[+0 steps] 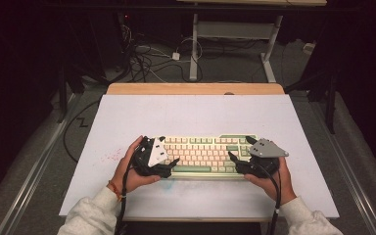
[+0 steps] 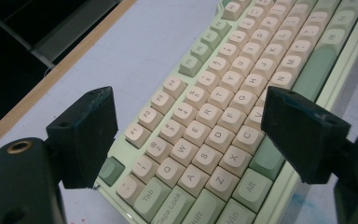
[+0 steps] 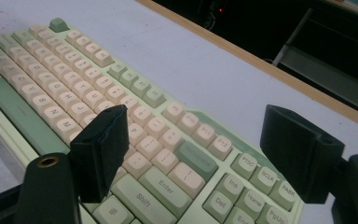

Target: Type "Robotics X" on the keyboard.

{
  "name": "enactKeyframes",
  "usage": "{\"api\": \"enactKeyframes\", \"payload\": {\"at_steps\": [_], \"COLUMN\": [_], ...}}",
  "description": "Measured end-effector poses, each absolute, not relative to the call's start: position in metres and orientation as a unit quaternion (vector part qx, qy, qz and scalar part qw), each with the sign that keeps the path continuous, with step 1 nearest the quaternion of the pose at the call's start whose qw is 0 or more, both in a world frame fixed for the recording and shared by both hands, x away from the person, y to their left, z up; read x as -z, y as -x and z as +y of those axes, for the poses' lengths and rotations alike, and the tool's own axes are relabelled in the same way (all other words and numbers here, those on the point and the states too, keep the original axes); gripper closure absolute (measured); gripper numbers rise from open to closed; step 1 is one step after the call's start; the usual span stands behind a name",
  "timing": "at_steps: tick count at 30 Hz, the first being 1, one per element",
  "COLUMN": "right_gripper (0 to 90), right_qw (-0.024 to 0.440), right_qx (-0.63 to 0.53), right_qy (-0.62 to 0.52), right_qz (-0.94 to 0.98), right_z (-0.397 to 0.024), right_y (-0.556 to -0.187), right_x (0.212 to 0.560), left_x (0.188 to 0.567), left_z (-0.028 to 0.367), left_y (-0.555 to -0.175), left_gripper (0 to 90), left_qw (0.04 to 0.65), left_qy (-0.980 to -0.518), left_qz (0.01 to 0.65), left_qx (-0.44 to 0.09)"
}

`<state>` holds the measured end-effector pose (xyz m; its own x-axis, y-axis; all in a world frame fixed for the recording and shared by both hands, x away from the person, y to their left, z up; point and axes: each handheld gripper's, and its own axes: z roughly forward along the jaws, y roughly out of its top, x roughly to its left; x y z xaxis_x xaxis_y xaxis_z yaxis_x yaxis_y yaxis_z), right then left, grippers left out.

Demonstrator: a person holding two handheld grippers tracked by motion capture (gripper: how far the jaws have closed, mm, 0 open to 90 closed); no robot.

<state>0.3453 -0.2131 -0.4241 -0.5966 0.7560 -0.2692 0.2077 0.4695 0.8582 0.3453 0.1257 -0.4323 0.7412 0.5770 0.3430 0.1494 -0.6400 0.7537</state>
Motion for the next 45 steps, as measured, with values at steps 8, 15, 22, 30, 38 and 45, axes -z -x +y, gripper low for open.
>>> {"api": "enactKeyframes", "payload": {"at_steps": [8, 15, 22, 30, 38, 45], "right_gripper": [24.1, 24.2, 24.3, 24.3, 24.6, 24.6], "right_qw": [0.346, 0.357, 0.354, 0.360, 0.360, 0.362], "right_qx": [-0.407, -0.405, -0.409, -0.408, -0.405, -0.396], "right_qy": [-0.294, -0.296, -0.302, -0.302, -0.311, -0.324], "right_qz": [0.793, 0.788, 0.785, 0.783, 0.781, 0.779], "right_z": [-0.217, -0.224, -0.232, -0.238, -0.248, -0.259], "right_y": [-0.337, -0.327, -0.320, -0.315, -0.311, -0.307], "right_x": [0.422, 0.418, 0.413, 0.415, 0.418, 0.422], "left_x": [0.432, 0.429, 0.428, 0.429, 0.434, 0.444], "left_z": [0.132, 0.139, 0.150, 0.161, 0.170, 0.179], "left_y": [-0.339, -0.331, -0.323, -0.316, -0.311, -0.305], "left_gripper": [16.9, 16.8, 16.0, 16.0, 16.0, 16.0], "left_qw": [0.353, 0.356, 0.360, 0.352, 0.350, 0.341], "left_qy": [-0.859, -0.855, -0.850, -0.851, -0.851, -0.849], "left_qz": [0.204, 0.204, 0.206, 0.209, 0.214, 0.228], "left_qx": [-0.309, -0.318, -0.324, -0.329, -0.328, -0.333]}}
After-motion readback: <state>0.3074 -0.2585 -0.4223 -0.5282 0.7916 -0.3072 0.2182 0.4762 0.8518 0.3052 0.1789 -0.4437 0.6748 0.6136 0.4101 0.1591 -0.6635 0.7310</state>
